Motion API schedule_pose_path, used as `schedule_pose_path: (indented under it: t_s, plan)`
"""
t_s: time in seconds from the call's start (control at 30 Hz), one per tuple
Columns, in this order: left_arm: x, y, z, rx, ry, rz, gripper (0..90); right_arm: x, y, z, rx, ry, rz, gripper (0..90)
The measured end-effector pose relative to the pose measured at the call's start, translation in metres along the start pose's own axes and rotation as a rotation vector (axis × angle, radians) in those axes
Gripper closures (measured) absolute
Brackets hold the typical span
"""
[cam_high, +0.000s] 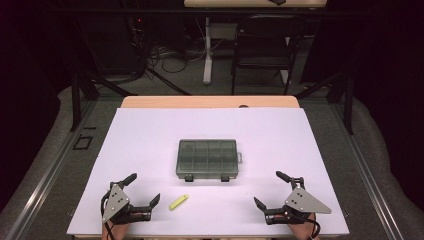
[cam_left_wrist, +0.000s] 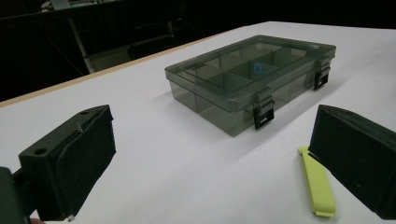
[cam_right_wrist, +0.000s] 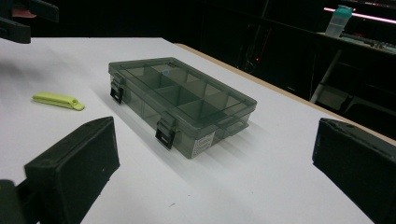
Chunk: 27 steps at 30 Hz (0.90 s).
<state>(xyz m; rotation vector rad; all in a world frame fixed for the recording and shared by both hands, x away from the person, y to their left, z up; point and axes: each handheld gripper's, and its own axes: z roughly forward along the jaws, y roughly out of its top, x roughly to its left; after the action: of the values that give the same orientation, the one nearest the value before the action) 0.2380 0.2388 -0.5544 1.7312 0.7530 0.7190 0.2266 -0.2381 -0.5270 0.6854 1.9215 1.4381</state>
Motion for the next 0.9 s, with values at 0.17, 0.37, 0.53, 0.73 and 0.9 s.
schedule_pose_path:
  t_s: [0.17,0.37,0.53,0.73,0.9]
  plan:
    - [0.0,0.001,0.001,0.002,-0.004,0.002,0.0,0.0,0.001,0.002,0.01,0.007,-0.004,0.0]
    - [0.001,0.002,0.002,0.015,-0.012,-0.001,0.0,-0.001,0.002,0.007,0.028,0.023,0.004,0.0]
    - [0.003,0.005,0.007,0.037,-0.029,-0.014,0.0,-0.004,0.004,0.013,0.046,0.04,0.017,0.0]
    - [0.006,0.01,0.014,0.058,-0.057,-0.021,0.0,-0.007,0.007,0.02,0.071,0.056,0.036,0.0]
    - [0.007,0.015,0.019,0.067,-0.076,-0.013,0.0,-0.009,0.009,0.028,0.102,0.073,0.042,0.0]
